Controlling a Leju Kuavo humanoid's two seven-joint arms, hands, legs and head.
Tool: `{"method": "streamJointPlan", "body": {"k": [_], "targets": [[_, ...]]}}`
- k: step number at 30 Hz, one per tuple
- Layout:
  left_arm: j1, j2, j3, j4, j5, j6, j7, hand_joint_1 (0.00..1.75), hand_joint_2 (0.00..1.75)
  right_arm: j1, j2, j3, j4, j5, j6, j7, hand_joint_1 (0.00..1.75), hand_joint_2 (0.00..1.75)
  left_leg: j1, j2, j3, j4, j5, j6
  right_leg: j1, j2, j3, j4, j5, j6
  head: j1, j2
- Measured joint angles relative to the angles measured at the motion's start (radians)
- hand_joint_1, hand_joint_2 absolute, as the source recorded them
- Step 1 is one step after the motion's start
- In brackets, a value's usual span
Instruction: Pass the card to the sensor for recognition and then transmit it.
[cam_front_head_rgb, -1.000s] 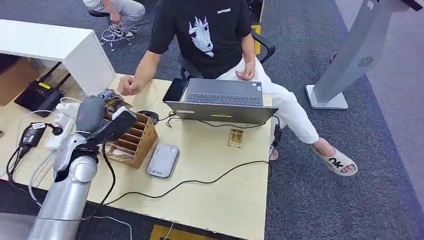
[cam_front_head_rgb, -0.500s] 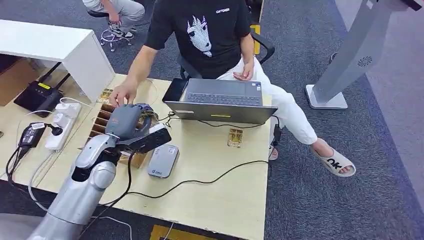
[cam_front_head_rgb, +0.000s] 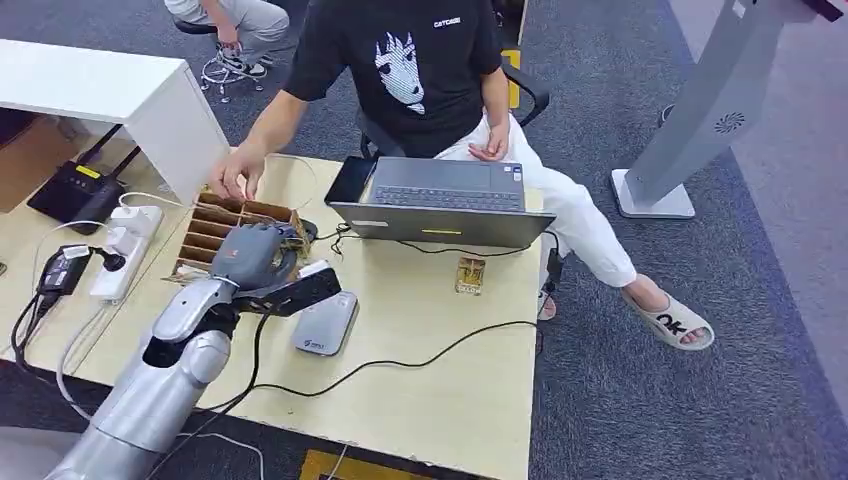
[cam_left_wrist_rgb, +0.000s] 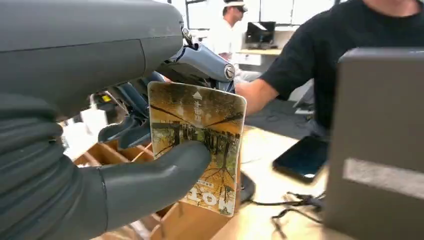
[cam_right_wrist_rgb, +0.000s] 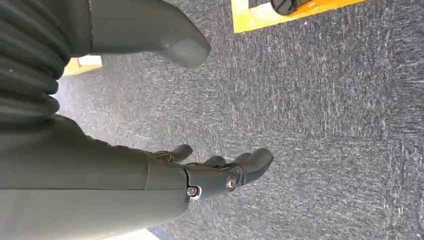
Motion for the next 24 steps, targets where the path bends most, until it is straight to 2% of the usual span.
{"method": "streamJointPlan", "body": {"k": [3, 8, 14, 24], "targets": [[0.011, -0.003, -0.001, 0.048, -0.006, 0.04, -0.004, 1.75, 1.75, 0.0, 0.001, 0.0, 0.0, 0.016, 0.001, 0.0, 0.0, 1.75, 0.0, 0.0, 0.0, 0.0, 0.0, 0.0, 0.0, 0.0, 0.0, 0.0, 0.0, 0.0, 0.0, 0.0], [0.037, -0.025, -0.001, 0.12, -0.012, 0.091, -0.06, 1.75, 1.75, -0.001, 0.002, 0.0, 0.0, 0.047, 0.003, 0.0, 0.0, 1.75, 0.0, 0.0, 0.0, 0.0, 0.0, 0.0, 0.0, 0.0, 0.0, 0.0, 0.0, 0.0, 0.0, 0.0], [0.055, -0.06, -0.001, 0.186, -0.028, 0.127, -0.105, 1.75, 1.75, -0.001, 0.002, 0.0, 0.0, 0.069, 0.007, 0.003, 0.0, 1.75, 0.0, 0.0, -0.001, 0.0, 0.0, 0.0, 0.0, 0.0, 0.0, 0.0, 0.0, 0.0, 0.0, 0.0], [0.057, -0.104, -0.001, 0.258, -0.059, 0.161, -0.121, 1.75, 1.75, -0.001, 0.002, 0.0, 0.0, 0.09, 0.017, 0.004, 0.0, 1.75, 0.0, 0.0, -0.001, 0.0, 0.0, 0.0, 0.0, -0.001, 0.0, 0.0, 0.0, 0.0, 0.0, 0.0]]}}
